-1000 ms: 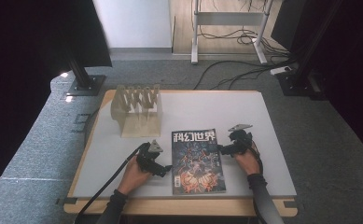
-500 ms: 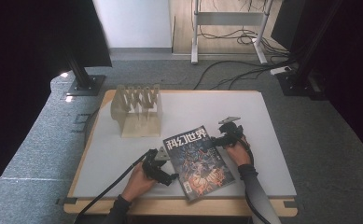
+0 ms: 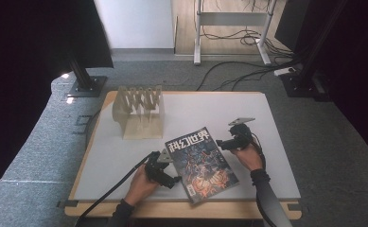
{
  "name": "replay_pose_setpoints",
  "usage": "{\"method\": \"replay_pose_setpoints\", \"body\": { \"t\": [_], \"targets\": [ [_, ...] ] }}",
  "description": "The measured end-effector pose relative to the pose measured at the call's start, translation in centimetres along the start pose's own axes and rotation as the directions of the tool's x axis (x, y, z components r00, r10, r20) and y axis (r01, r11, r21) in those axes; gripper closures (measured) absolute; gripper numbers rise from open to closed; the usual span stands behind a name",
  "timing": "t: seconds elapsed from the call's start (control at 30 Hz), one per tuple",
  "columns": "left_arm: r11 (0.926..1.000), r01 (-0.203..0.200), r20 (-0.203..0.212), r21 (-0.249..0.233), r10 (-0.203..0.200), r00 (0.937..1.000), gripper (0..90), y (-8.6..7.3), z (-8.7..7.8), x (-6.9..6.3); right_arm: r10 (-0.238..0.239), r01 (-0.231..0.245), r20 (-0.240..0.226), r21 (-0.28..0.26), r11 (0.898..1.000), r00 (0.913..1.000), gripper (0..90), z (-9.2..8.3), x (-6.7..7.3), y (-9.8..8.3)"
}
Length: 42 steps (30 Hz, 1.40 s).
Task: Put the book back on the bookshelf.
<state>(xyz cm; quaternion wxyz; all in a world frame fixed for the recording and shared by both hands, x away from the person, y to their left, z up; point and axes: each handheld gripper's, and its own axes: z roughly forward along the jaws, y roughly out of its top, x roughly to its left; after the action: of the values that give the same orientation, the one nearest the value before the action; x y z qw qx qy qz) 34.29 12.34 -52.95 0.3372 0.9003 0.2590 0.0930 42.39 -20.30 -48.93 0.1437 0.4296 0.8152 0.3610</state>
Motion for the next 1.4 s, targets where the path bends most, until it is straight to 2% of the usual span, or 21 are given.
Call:
{"method": "replay_pose_setpoints", "body": {
  "t": [0.03, 0.07, 0.13, 0.27, 0.33, 0.6, 0.73, 0.8, 1.03, 1.23, 1.4],
  "targets": [
    [1.0, 0.0, 0.0, 0.0, 0.0, 1.0, 0.0, 0.0, 0.0, 0.0, 0.002, -0.002, -0.041, -0.001, 1.0, 0.9992, 11.8, -0.1, 0.7, -0.1],
    [1.0, 0.0, 0.0, 0.0, 0.0, 1.0, 0.0, 0.0, 0.0, 0.0, 0.002, -0.002, -0.041, -0.001, 1.0, 0.9992, 11.8, -0.1, 0.7, -0.1],
    [1.0, 0.0, -0.001, 0.0, 0.0, 1.0, 0.0, 0.0, 0.0, 0.0, 0.012, -0.012, -0.082, 0.005, 1.0, 0.9966, 12.4, 0.2, 1.3, -0.3],
    [1.0, 0.007, -0.006, 0.001, -0.007, 1.0, 0.0, 0.0, 0.0, 0.0, 0.025, -0.022, -0.125, 0.028, 0.999, 0.9918, 12.7, 1.2, 2.2, -0.4],
    [0.9999, 0.011, -0.01, 0.001, -0.011, 0.9999, 0.0, 0.0, 0.0, 0.0, 0.024, -0.019, -0.134, 0.039, 0.999, 0.9907, 12.8, 1.9, 2.5, -0.4],
    [0.9998, 0.018, -0.015, 0.002, -0.018, 0.9997, 0.0, 0.0, 0.0, 0.0, 0.075, -0.061, -0.173, 0.082, 0.995, 0.982, 13.3, 4.0, 2.8, -0.7],
    [0.9998, 0.018, -0.015, 0.002, -0.018, 0.9997, 0.0, 0.0, 0.0, 0.0, 0.084, -0.073, -0.176, 0.071, 0.995, 0.9807, 15.0, 4.0, 2.9, -0.7],
    [0.9998, 0.018, -0.015, 0.002, -0.018, 0.9997, 0.0, 0.0, 0.0, 0.0, 0.117, -0.106, -0.182, 0.068, 0.992, 0.9764, 16.1, 3.9, 2.8, -0.8],
    [0.9998, 0.019, -0.015, 0.002, -0.019, 0.9997, 0.0, 0.0, 0.0, 0.0, 0.145, -0.134, -0.2, 0.065, 0.989, 0.969, 22.5, 2.9, 2.5, -1.7],
    [0.9998, 0.017, -0.015, 0.002, -0.017, 0.9997, 0.0, 0.0, 0.0, -0.1, 0.15, -0.142, -0.234, 0.051, 0.989, 0.9606, 27.2, 1.2, 2.3, -2.3],
    [0.9998, 0.019, -0.018, 0.0, -0.019, 0.9996, 0.0, 0.0, 0.0, -0.1, 0.132, -0.122, -0.235, 0.054, 0.991, 0.963, 28.1, 1.2, 2.4, -1.5]
  ]
}}
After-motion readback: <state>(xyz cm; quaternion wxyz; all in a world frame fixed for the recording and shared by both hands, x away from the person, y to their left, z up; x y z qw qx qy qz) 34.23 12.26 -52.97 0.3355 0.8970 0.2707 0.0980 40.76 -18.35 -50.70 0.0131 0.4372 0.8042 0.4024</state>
